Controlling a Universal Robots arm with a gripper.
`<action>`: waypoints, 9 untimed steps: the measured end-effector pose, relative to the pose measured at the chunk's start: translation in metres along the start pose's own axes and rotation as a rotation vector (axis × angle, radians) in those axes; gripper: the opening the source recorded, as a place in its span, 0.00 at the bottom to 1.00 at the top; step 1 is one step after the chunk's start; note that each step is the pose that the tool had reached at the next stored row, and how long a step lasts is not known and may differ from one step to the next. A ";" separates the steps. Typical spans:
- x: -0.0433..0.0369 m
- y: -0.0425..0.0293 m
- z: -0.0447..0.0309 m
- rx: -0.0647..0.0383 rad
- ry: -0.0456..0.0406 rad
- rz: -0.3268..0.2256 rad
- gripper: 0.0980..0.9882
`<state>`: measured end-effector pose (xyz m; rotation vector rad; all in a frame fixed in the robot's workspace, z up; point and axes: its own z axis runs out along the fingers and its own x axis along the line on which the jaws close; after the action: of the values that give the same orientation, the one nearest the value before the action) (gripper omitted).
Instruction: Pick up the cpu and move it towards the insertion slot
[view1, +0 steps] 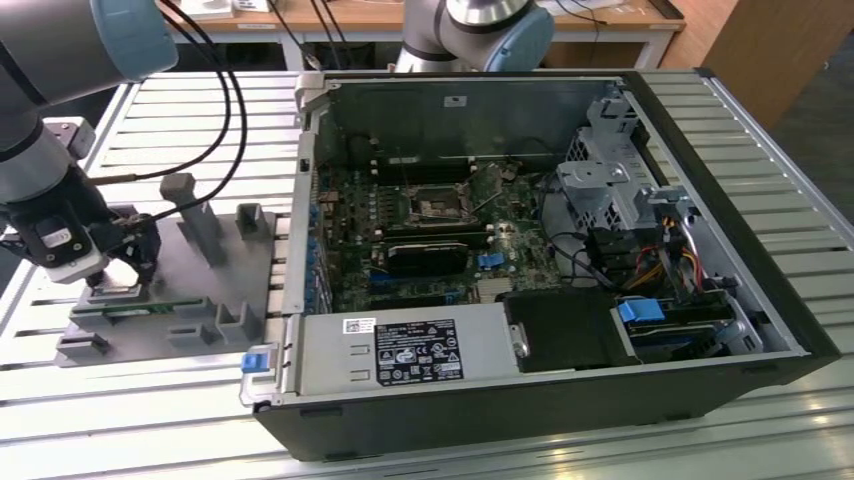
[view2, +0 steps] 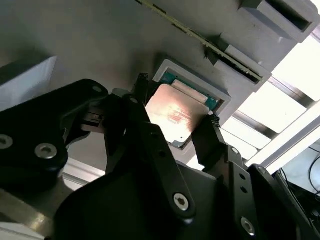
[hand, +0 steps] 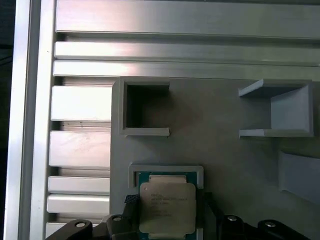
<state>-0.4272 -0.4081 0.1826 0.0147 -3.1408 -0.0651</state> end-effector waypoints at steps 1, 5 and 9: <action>0.0000 0.0001 -0.0008 -0.001 0.0000 0.000 0.54; 0.0000 0.0006 -0.0141 -0.006 -0.0003 0.000 0.50; 0.0000 0.0013 -0.0319 -0.008 -0.0002 0.000 0.50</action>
<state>-0.4272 -0.4081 0.2146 0.0146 -3.1407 -0.0769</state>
